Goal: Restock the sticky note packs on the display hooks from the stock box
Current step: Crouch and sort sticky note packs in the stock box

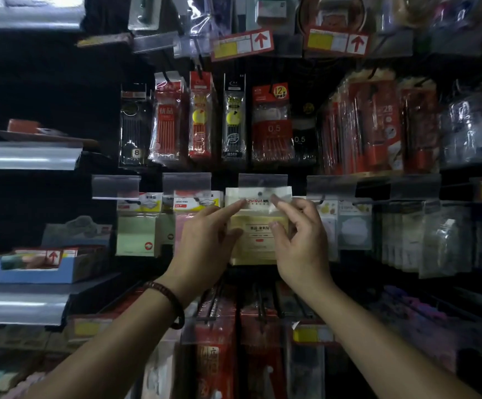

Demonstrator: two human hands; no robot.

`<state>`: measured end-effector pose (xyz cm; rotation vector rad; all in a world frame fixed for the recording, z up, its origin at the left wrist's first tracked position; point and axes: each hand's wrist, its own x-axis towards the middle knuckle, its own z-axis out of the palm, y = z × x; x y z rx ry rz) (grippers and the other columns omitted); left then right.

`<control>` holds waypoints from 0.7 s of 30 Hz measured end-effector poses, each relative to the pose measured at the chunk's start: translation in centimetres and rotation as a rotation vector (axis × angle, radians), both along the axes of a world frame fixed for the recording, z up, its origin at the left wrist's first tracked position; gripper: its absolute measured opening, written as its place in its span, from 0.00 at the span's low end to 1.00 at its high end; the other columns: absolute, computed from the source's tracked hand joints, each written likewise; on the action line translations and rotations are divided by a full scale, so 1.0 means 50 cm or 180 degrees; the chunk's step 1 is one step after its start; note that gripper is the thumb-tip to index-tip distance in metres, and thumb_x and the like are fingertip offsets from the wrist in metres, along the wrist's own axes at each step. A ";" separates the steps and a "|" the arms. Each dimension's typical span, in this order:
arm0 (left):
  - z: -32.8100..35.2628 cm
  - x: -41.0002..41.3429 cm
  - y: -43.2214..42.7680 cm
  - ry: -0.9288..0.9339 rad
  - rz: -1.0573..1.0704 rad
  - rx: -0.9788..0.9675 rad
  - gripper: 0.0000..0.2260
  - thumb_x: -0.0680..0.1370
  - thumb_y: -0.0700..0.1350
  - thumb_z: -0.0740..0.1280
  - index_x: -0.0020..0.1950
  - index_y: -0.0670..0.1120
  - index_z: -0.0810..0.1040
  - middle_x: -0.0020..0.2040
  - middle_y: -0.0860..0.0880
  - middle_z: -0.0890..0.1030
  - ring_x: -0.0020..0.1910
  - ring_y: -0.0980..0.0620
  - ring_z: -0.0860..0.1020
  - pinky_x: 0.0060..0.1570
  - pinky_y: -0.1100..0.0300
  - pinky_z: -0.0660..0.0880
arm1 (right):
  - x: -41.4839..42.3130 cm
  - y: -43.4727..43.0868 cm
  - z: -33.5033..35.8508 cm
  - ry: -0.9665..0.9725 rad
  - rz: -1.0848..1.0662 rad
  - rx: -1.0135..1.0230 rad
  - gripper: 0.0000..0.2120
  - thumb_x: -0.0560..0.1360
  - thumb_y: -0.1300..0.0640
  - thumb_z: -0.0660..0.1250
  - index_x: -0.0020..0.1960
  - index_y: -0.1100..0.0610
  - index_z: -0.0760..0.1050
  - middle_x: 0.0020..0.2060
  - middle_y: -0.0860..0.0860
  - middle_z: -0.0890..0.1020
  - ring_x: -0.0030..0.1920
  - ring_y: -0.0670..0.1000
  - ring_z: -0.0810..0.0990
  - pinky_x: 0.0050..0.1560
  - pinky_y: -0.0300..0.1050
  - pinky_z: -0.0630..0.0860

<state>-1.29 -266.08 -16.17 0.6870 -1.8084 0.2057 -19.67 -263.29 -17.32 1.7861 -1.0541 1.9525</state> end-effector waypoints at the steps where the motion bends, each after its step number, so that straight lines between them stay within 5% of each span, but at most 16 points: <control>1: 0.002 -0.002 -0.001 -0.0012 -0.0010 0.0048 0.27 0.82 0.43 0.72 0.80 0.58 0.72 0.55 0.57 0.77 0.50 0.57 0.80 0.47 0.73 0.76 | 0.001 -0.001 0.001 0.0002 -0.0013 0.0038 0.21 0.82 0.64 0.70 0.73 0.54 0.78 0.59 0.47 0.74 0.53 0.44 0.77 0.55 0.32 0.76; 8: 0.009 -0.013 0.000 -0.0249 0.0215 0.0181 0.27 0.84 0.43 0.69 0.82 0.52 0.68 0.57 0.54 0.72 0.47 0.58 0.73 0.47 0.74 0.69 | -0.001 -0.001 -0.002 0.0109 -0.0385 0.0299 0.21 0.83 0.62 0.68 0.76 0.55 0.75 0.62 0.47 0.67 0.58 0.38 0.71 0.59 0.20 0.68; 13: 0.008 -0.035 -0.014 -0.0324 0.0380 0.0366 0.28 0.82 0.41 0.71 0.81 0.52 0.69 0.62 0.46 0.73 0.54 0.48 0.76 0.64 0.53 0.79 | -0.008 -0.015 -0.001 0.0445 -0.1205 0.0638 0.23 0.82 0.52 0.70 0.77 0.47 0.74 0.63 0.47 0.63 0.64 0.48 0.68 0.65 0.39 0.72; 17: -0.001 -0.046 -0.016 -0.0366 0.0567 0.0351 0.29 0.82 0.41 0.71 0.81 0.55 0.67 0.65 0.44 0.73 0.59 0.39 0.79 0.59 0.43 0.82 | -0.007 -0.008 -0.004 0.0807 -0.1469 0.0904 0.30 0.81 0.51 0.71 0.81 0.45 0.68 0.58 0.46 0.62 0.61 0.50 0.68 0.64 0.49 0.78; 21: -0.022 -0.034 0.009 -0.0557 0.0761 0.0563 0.34 0.81 0.42 0.71 0.82 0.60 0.60 0.69 0.43 0.69 0.60 0.40 0.80 0.58 0.43 0.84 | -0.006 0.025 -0.027 0.0946 -0.1278 0.1164 0.33 0.80 0.53 0.72 0.82 0.48 0.65 0.67 0.47 0.63 0.70 0.51 0.65 0.72 0.52 0.75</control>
